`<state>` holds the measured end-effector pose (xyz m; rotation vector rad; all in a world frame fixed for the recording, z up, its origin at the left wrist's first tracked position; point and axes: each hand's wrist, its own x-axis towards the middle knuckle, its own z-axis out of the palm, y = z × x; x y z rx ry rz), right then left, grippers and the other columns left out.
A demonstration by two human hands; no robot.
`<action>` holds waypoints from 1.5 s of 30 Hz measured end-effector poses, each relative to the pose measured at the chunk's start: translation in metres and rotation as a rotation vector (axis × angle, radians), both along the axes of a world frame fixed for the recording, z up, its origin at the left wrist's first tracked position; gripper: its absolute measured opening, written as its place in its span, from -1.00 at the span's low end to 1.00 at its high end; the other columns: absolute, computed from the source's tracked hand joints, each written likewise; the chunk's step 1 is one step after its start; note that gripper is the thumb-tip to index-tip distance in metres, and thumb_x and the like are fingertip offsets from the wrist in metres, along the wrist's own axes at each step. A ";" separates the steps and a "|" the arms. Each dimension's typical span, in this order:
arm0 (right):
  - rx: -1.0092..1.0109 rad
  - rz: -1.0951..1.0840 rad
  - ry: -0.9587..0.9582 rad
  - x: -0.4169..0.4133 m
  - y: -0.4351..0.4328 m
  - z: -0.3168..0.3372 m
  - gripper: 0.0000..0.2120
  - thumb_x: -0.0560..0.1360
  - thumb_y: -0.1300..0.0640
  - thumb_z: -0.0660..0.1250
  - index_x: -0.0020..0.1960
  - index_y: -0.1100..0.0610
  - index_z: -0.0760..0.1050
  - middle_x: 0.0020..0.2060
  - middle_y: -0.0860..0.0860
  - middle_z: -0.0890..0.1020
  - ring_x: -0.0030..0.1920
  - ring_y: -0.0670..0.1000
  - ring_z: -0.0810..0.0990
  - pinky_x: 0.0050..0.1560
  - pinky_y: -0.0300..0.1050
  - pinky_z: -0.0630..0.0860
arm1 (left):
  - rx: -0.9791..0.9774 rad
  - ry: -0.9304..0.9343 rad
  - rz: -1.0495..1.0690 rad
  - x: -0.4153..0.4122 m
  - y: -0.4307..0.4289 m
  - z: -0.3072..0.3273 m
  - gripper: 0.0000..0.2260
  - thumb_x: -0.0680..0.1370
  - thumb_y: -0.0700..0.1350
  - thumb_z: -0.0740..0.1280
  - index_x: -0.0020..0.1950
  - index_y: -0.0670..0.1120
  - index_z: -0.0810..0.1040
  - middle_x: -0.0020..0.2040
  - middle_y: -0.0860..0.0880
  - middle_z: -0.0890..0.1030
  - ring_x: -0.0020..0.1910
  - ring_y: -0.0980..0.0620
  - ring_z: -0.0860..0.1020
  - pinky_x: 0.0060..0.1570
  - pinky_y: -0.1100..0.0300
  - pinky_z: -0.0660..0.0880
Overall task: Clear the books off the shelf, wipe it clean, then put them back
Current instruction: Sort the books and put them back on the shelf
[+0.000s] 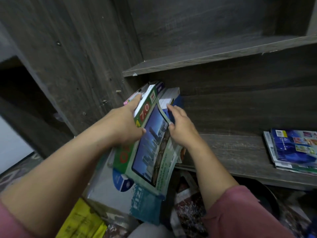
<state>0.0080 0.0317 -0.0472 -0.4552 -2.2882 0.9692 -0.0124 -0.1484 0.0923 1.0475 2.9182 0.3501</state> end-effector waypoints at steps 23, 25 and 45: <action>-0.068 -0.305 0.162 -0.002 0.021 0.000 -0.61 0.48 0.22 0.37 0.21 -0.02 0.31 0.40 0.06 0.26 0.05 0.18 0.54 -0.13 -0.06 0.49 | 0.029 -0.133 0.023 -0.010 -0.012 0.001 -0.11 0.47 0.02 0.46 0.53 0.33 -0.13 0.24 0.02 0.53 -0.07 0.04 0.59 -0.10 0.20 0.50; -0.103 -0.315 0.182 0.009 0.031 -0.002 -0.60 0.47 0.22 0.38 0.20 -0.03 0.32 0.33 0.04 0.33 -0.01 0.08 0.52 -0.18 -0.12 0.42 | 0.023 -0.132 -0.008 -0.009 -0.001 0.004 -0.10 0.47 0.01 0.46 0.53 0.32 -0.13 0.26 0.00 0.53 -0.04 0.00 0.59 -0.06 0.18 0.52; -0.104 -0.434 0.221 0.054 0.058 -0.007 -0.46 0.44 0.19 0.40 0.32 -0.11 0.29 0.32 -0.05 0.38 0.06 -0.02 0.50 -0.12 -0.24 0.40 | 0.070 0.077 -0.014 -0.052 0.134 -0.043 -0.11 0.47 -0.10 0.39 0.58 0.13 -0.15 0.39 -0.16 0.43 0.26 -0.20 0.47 0.13 0.07 0.44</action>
